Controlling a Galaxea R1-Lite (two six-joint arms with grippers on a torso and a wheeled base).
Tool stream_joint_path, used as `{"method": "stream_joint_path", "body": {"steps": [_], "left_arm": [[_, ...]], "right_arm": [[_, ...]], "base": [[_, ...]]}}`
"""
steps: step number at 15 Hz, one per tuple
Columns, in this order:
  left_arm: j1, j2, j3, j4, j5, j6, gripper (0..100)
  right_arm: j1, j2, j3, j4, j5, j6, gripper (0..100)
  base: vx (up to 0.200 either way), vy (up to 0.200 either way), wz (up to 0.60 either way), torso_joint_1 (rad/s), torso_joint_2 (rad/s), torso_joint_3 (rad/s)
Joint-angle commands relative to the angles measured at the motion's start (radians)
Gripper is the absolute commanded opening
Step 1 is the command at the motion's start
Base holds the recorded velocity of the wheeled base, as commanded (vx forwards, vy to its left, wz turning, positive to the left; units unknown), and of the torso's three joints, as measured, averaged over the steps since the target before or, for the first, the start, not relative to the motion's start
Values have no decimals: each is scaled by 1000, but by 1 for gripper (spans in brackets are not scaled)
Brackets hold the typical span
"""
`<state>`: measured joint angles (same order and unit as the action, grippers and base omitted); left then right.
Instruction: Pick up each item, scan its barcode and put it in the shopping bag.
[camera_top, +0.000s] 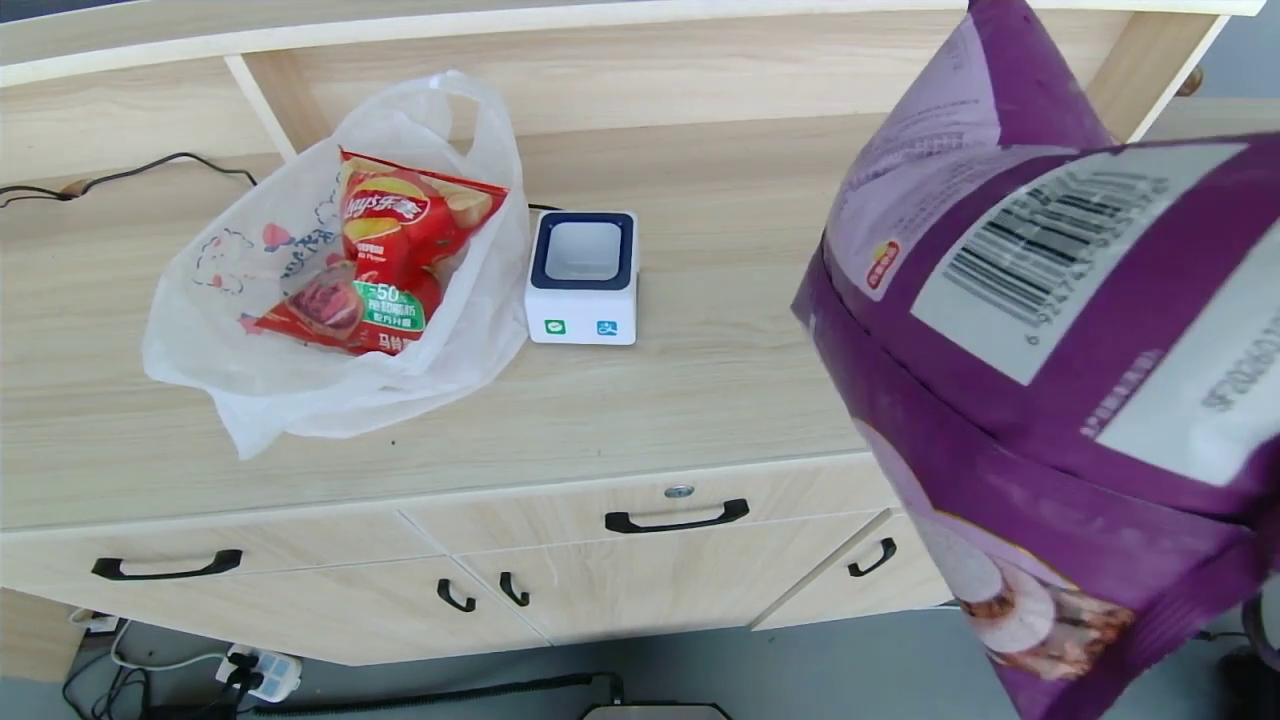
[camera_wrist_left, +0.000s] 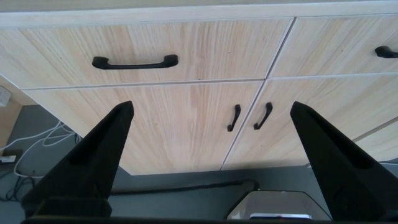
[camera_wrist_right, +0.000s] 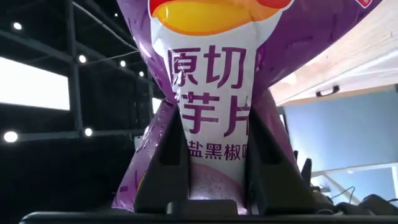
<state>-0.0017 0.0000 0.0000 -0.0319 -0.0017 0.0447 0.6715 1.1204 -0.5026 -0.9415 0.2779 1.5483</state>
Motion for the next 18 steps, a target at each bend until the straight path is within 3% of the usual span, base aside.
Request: {"method": "stream_joint_path", "body": {"steps": [1, 5, 8, 14, 18], "left_arm": [[0, 2, 0, 0, 0, 1, 100], [0, 2, 0, 0, 0, 29, 100], [0, 2, 0, 0, 0, 30, 100], [0, 2, 0, 1, 0, 29, 100], [0, 2, 0, 3, -1, 29, 100]], "right_arm": [[17, -36, 44, -54, 1, 27, 0], [56, -45, 147, -140, 3, 105, 0], [85, -45, 193, -140, 3, 110, 0], [86, 47, 179, -148, 29, 122, 0], [88, 70, 151, -253, 32, 268, 0]], "base": [[0, 0, 0, 0, 0, 0], [0, 0, 0, 0, 0, 0], [0, 0, 0, 0, 0, 0], [0, 0, 0, 0, 0, 0], [0, 0, 0, 0, 0, 0]]}}
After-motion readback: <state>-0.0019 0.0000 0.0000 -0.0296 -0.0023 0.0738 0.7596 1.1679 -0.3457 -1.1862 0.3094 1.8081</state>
